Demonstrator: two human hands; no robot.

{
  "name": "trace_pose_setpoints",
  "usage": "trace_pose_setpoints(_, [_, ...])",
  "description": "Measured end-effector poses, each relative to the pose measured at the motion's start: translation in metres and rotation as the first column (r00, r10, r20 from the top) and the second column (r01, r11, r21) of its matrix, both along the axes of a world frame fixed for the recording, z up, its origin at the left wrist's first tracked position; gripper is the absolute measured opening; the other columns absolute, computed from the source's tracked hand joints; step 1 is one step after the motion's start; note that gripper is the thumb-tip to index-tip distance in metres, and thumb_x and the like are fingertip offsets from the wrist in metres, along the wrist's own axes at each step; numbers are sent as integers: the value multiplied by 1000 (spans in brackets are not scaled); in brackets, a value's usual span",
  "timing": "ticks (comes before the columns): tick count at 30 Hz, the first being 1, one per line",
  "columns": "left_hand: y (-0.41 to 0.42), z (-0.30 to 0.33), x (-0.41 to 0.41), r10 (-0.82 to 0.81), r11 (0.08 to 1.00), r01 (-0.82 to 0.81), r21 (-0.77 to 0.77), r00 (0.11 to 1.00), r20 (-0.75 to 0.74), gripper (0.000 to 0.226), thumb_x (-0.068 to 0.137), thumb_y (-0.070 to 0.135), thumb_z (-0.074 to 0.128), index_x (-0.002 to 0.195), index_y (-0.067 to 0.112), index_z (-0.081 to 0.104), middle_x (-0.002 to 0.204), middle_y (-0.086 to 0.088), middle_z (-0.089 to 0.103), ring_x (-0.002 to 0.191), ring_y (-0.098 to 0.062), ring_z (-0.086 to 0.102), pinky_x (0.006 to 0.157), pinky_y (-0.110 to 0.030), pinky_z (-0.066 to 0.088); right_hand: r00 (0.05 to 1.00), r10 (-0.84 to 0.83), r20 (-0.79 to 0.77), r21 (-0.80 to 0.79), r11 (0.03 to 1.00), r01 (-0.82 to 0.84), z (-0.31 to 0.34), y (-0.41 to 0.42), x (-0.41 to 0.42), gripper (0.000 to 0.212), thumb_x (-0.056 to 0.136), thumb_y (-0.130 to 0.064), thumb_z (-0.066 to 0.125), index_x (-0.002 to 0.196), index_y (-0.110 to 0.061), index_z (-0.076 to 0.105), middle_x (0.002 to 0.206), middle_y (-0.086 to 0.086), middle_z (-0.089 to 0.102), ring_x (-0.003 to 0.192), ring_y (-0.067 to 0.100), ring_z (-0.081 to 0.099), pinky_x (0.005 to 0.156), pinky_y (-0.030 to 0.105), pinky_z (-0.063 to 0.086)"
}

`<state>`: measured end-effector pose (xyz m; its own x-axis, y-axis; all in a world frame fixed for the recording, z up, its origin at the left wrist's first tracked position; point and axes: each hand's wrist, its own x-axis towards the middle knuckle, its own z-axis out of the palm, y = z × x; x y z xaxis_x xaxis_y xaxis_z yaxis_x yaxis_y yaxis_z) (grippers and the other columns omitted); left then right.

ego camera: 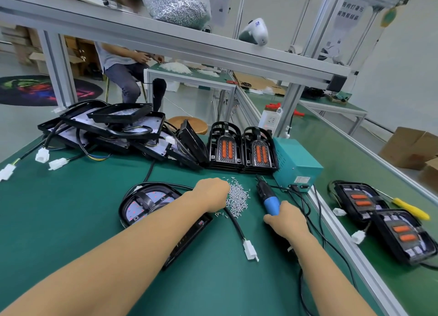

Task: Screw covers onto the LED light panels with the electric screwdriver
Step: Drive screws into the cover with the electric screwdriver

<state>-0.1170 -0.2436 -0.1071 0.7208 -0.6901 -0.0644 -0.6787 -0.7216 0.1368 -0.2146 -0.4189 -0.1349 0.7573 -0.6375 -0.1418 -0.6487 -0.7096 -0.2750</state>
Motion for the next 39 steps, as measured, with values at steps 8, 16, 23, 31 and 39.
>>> trace_pose_setpoints(8, [62, 22, -10, 17, 617, -381, -688, 881, -473, 8, 78, 4, 63, 73, 7, 68, 59, -2, 67, 51, -4, 59, 53, -15, 48, 993, -17, 121, 179, 984, -5, 5, -13, -4, 30, 85, -28, 66, 78, -9, 44, 70, 3, 47, 57, 16, 40, 49, 27, 30])
trace_pose_setpoints(16, [110, 9, -30, -161, 262, -643, -720, 706, -690, 13, 76, -6, 72, 79, 7, 73, 64, -8, 70, 58, -13, 66, 57, -18, 53, 849, -424, 314, 896, 428, -118, 40, -12, -13, 16, 84, -4, 67, 96, -9, 59, 71, 6, 53, 54, 17, 47, 50, 24, 44])
trace_pose_setpoints(23, [124, 6, -51, -228, 161, -700, -696, 660, -716, 11, 82, -2, 66, 85, 5, 74, 73, -11, 72, 60, -12, 64, 55, -19, 52, 643, -610, 463, 841, 72, -537, 85, 25, -20, 26, 71, -3, 63, 93, -15, 59, 63, -1, 55, 50, 11, 51, 47, 19, 47])
trace_pose_setpoints(31, [134, -2, -71, -209, 179, -709, -683, 650, -730, 9, 85, 6, 65, 79, 4, 72, 69, -9, 68, 65, -22, 63, 55, -26, 53, 441, -731, 521, 638, -10, -770, 105, 71, -25, 26, 69, -9, 62, 94, -16, 60, 61, -6, 54, 51, 7, 51, 55, 18, 48])
trace_pose_setpoints(39, [116, 1, -73, 18, 497, -479, -723, 839, -544, 16, 83, 10, 68, 69, 19, 70, 66, 5, 67, 57, -11, 61, 54, -28, 52, 342, -756, 558, 559, 38, -828, 113, 85, -20, 25, 67, -8, 62, 90, -18, 60, 60, -8, 52, 50, 5, 49, 57, 17, 46])
